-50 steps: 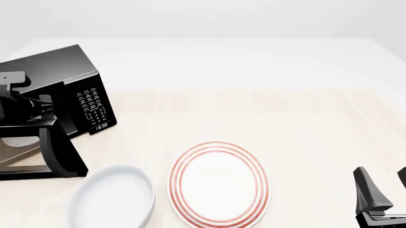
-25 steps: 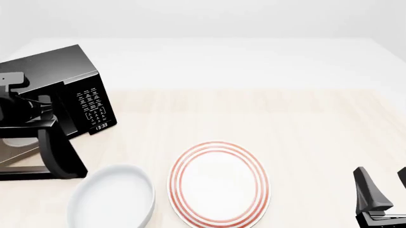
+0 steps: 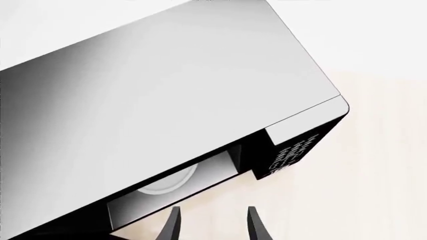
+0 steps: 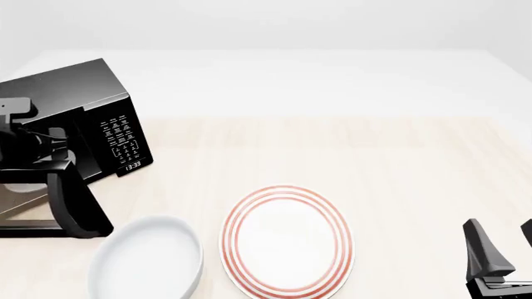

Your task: Open the microwave.

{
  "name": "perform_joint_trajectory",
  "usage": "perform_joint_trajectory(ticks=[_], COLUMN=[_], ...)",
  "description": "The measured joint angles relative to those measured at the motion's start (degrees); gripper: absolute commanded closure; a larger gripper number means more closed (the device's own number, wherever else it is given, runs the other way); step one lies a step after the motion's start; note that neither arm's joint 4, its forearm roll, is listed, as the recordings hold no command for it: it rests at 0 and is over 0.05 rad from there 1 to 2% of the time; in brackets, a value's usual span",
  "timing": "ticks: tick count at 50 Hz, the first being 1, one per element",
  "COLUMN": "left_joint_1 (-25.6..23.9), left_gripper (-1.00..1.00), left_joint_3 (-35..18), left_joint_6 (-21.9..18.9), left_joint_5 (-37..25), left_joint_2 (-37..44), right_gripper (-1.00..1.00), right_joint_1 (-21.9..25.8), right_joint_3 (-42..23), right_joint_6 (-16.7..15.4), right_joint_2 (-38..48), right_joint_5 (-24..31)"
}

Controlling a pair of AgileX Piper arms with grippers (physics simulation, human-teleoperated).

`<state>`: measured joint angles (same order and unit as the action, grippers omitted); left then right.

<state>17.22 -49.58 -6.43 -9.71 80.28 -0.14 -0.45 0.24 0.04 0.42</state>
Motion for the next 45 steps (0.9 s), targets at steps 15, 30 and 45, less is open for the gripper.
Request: perform_joint_trajectory(ticks=[15, 30, 45], left_joint_1=[0.04, 0.12, 0.83], left_gripper=[-1.0, -1.0, -1.0], left_joint_3=[1.57, 2.92, 6.24], left_joint_6=[-0.58, -0.57, 0.05], left_joint_5=[1.49, 4.57, 2.05], left_joint_2=[-1.17, -1.6, -6.04], right_gripper=[-1.0, -1.0, -1.0], right_joint_1=[0.0, 0.0, 0.0], right_joint_3=[0.0, 0.0, 0.0], right_joint_6=[0.0, 0.0, 0.0], right_joint_2=[0.0, 0.0, 0.0], right_joint_5=[0.0, 0.0, 0.0])
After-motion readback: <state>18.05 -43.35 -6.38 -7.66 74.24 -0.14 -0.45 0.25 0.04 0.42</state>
